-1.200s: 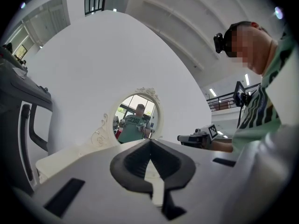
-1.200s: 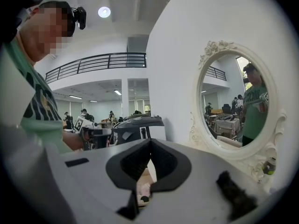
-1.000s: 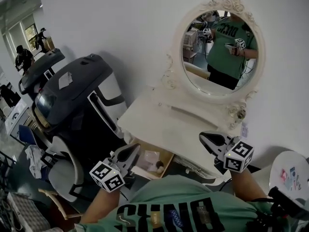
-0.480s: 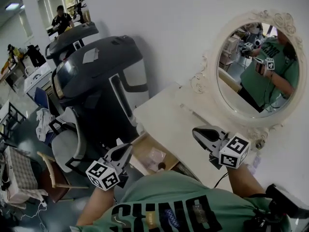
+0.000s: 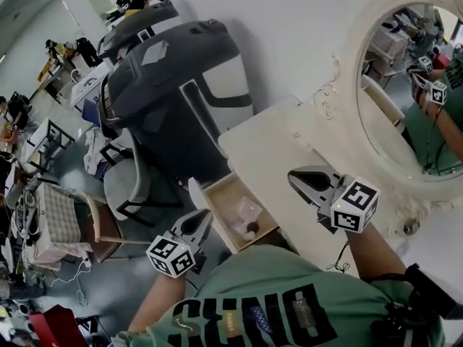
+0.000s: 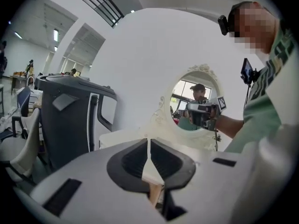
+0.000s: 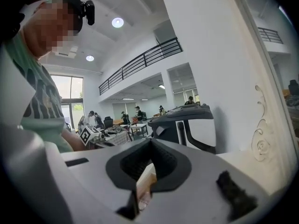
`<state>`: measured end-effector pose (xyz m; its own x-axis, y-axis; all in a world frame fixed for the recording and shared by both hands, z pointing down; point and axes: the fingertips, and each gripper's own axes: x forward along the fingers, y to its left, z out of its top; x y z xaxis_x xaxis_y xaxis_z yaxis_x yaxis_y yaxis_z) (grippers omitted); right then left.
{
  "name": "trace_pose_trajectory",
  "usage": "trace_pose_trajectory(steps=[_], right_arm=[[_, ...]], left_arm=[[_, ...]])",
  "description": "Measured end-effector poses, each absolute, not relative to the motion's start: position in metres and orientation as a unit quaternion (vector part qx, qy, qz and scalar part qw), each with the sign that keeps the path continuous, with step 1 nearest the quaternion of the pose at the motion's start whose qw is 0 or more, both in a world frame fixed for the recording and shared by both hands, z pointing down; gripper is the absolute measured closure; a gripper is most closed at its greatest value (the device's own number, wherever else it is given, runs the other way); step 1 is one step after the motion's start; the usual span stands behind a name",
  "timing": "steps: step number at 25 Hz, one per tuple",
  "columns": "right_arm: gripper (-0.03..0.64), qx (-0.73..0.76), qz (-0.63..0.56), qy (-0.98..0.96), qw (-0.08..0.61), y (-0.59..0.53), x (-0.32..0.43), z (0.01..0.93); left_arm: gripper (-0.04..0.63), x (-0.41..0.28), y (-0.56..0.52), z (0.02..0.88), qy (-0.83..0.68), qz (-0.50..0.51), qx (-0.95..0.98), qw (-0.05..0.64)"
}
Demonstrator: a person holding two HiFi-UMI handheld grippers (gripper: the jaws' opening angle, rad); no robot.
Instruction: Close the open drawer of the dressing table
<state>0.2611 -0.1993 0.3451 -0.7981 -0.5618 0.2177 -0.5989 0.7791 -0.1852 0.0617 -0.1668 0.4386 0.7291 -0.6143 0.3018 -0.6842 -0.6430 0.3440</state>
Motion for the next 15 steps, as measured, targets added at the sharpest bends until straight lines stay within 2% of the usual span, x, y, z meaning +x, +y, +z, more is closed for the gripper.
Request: trace_pose_trajectory(steps=[13,15], right_arm=[[0.606,0.306,0.154,-0.935,0.093,-0.208,0.217,0.378],[0.606,0.301,0.164,-0.934,0.1,-0.211,0.21,0.385]], left_arm=[[0.58,-0.022,-0.204,0.562,-0.406,0.176,0.868,0.226],[0.555,-0.032,-0.2,0.594,-0.405,0.205,0.86,0.234]])
